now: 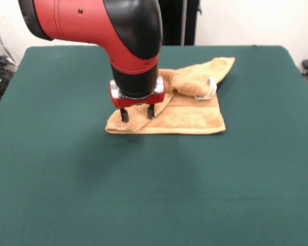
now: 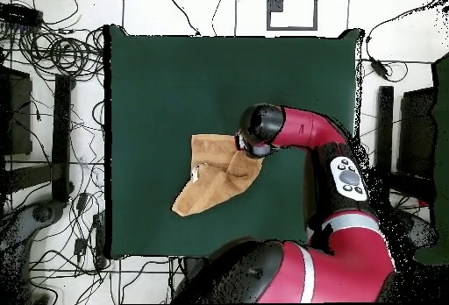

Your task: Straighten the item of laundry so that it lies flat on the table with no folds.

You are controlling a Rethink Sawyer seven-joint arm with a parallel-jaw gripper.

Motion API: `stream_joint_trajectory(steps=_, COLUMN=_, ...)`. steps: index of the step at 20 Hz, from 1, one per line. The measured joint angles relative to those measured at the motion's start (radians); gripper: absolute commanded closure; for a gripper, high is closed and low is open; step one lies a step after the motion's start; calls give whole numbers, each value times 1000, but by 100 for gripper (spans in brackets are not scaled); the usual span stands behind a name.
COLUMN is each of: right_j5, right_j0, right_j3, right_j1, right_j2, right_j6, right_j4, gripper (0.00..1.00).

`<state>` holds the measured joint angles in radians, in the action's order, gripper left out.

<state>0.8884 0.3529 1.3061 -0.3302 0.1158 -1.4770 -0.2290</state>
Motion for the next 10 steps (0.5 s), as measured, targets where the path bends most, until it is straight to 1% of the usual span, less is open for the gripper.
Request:
stream_joint_trajectory(steps=2, right_j5=44, right_j0=6, right_j3=0, right_j1=2, right_j2=1, right_j6=0, right_j4=4, gripper=0)
stream_joint_trajectory(steps=5, right_j5=75, right_j0=10, right_j3=0, right_j1=3, right_j2=2, right_j6=0, right_j4=6, gripper=0)
stream_joint_trajectory(steps=10, right_j5=104, right_j0=13, right_j3=0, right_j1=5, right_j2=2, right_j6=0, right_j4=6, gripper=0)
